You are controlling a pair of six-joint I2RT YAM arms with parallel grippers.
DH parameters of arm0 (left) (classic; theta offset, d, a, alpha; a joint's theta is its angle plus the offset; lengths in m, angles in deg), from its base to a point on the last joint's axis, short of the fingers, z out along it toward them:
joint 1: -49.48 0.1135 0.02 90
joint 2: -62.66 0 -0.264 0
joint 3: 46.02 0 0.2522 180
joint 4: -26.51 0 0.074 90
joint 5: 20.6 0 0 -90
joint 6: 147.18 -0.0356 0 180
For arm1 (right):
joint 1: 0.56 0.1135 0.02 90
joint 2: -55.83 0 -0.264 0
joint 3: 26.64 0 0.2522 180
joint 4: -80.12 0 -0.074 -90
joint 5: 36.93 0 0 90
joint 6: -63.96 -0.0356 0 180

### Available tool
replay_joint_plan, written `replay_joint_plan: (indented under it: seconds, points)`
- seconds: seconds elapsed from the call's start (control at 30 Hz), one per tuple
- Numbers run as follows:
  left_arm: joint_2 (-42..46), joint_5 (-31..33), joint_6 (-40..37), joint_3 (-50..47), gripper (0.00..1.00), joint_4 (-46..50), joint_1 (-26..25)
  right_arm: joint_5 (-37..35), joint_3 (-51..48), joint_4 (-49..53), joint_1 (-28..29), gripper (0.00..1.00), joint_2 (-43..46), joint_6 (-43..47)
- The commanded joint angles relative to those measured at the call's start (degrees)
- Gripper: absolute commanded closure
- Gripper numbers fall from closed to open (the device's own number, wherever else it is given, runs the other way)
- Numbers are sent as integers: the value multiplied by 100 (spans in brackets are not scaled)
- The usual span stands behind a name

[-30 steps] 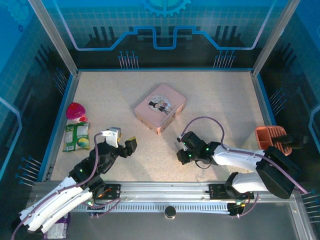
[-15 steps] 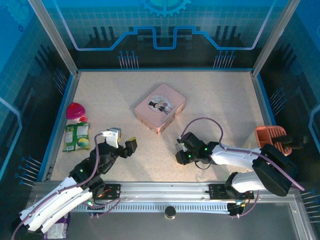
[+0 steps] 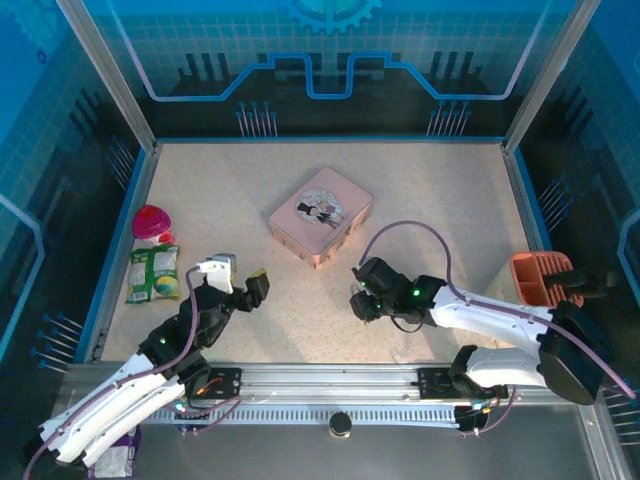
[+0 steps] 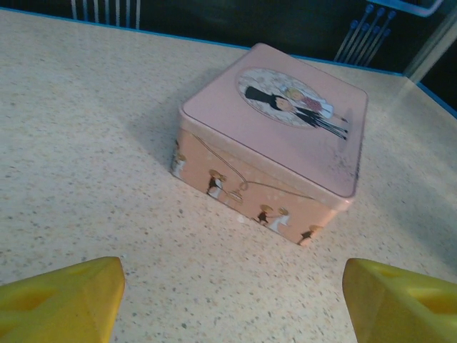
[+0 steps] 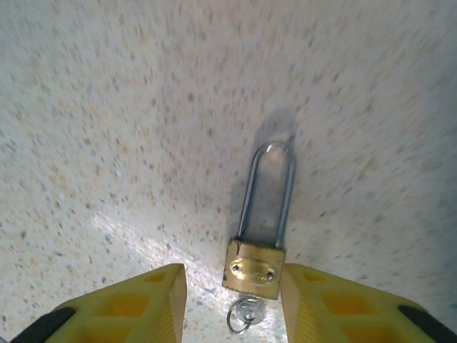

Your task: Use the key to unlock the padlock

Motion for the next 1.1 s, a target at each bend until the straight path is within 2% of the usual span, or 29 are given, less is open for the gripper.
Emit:
replay_joint_plan:
  seconds: [0.0,0.1,0.17,0.2,0.23,0.37,0.4,0.53,0.63,0.73,0.87,0.97,1.07]
  points:
    - [-62,706,80,-29,19,-490,70,-995,404,687,72,59,463,394]
    - [-449,1326,153,89,19,-664,160,-1487,452,358,73,57,950,872]
    - [-817,1641,249,239,18,-733,299,-1772,374,-98,77,51,1226,1128]
    - [-1016,1664,230,317,14,-827,385,-1900,303,-387,73,41,1395,1226]
    - [-1198,1632,189,396,2,-950,462,-1993,196,-714,68,33,1527,1304]
    - [-1850,1613,-338,728,1,-1372,641,-2484,-208,-1795,41,2,1862,1596]
    - [-2008,1648,-522,799,1,-1491,676,-2611,-323,-2078,34,0,1914,1746]
    - [-2609,1812,-1248,883,1,-2121,873,-2687,-977,-3577,-53,0,2071,2761]
    - [-3058,1799,-1997,695,1,-3076,989,-2466,-1326,-4382,-252,1,2075,3445]
    - [-3446,1806,-2429,585,1,-3692,1127,-2305,-1321,-4387,-617,0,1966,3707]
    - [-3910,1703,-2581,422,1,-4383,1466,-2148,-1425,-4642,-1003,0,1830,4252]
    - [-4315,1241,-2768,175,1,-5167,1750,-2072,-1594,-4944,-1322,0,1767,4582]
    - [-4917,605,-3038,-153,1,-6351,2012,-1976,-1809,-5344,-1636,0,1681,4773]
